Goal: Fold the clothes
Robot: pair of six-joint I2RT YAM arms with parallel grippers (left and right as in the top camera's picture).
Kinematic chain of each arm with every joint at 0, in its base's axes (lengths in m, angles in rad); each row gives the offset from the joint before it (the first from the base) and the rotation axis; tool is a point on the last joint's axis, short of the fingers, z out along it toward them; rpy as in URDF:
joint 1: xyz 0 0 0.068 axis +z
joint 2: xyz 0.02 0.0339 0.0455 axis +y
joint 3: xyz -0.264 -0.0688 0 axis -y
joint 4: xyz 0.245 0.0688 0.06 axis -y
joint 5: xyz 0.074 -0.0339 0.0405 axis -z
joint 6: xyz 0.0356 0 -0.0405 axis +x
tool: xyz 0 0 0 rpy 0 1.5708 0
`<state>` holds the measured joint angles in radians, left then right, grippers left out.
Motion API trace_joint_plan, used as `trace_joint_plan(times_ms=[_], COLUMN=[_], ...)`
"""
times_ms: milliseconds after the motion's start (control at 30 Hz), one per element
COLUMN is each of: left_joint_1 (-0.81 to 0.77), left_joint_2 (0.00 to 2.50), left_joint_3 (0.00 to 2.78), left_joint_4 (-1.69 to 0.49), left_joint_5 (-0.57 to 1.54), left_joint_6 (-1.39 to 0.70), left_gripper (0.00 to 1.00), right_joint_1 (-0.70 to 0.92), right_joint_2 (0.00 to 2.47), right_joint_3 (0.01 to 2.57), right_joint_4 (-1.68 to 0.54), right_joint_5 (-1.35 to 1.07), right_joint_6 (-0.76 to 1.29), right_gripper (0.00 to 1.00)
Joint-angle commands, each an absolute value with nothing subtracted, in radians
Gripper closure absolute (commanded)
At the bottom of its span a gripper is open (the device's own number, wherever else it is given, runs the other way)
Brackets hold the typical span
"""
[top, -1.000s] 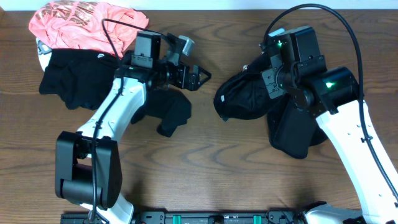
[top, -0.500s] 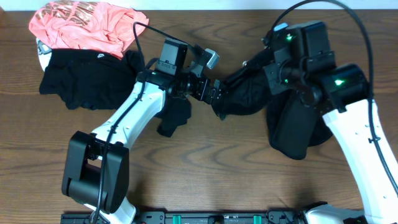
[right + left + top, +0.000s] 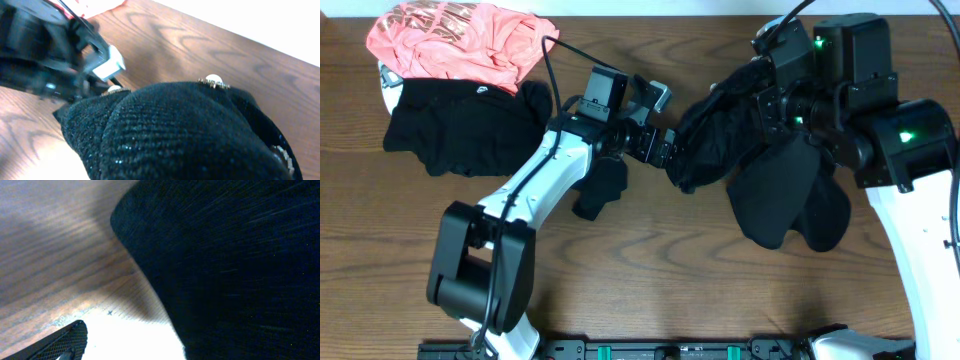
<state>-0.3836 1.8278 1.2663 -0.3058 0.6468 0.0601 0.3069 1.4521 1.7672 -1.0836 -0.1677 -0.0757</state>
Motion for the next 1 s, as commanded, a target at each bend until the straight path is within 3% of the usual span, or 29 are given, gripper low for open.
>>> trace_joint_plan(times_ms=[0, 133, 167, 267, 367, 400, 667, 967], left_joint_1=[-0.39, -0.39, -0.39, -0.39, -0.386, -0.38, -0.27, -0.204], left_joint_2=[1.872, 1.876, 1.876, 1.876, 1.875, 1.869, 1.733, 1.489], left_joint_3=[1.258, 1.259, 1.259, 1.259, 1.259, 1.259, 1.357, 1.52], left_joint_4=[-0.301, -0.28, -0.266, -0.239, -0.198, -0.174, -0.044, -0.02], left_joint_5=[0.632, 0.643, 0.643, 0.643, 0.642, 0.642, 0.643, 0.634], left_joint_6=[0.07, 0.051, 0.028, 0.005, -0.003, -0.025, -0.198, -0.228], left_gripper=[0.04, 0.16, 0.23, 0.62, 0.9, 0.94, 0.94, 0.94], right_joint_1=[0.3, 0.294, 0.292, 0.282, 0.255, 0.239, 0.101, 0.023], right_joint_2=[1.405, 1.405, 1.405, 1.404, 1.404, 1.404, 1.404, 1.404], right_joint_3=[1.859, 1.886, 1.891, 1.9, 1.905, 1.905, 1.905, 1.905], right_joint_4=[-1.083, -1.105, -1.109, -1.119, -1.131, -1.135, -1.191, -1.201], right_joint_5=[-0.218, -0.218, -0.218, -0.218, -0.218, -0.218, -0.218, -0.194], right_joint_6=[-0.107, -0.114, -0.114, -0.114, -0.117, -0.122, -0.195, -0.339], right_gripper=[0.99, 0.99, 0.99, 0.99, 0.99, 0.99, 0.99, 0.99])
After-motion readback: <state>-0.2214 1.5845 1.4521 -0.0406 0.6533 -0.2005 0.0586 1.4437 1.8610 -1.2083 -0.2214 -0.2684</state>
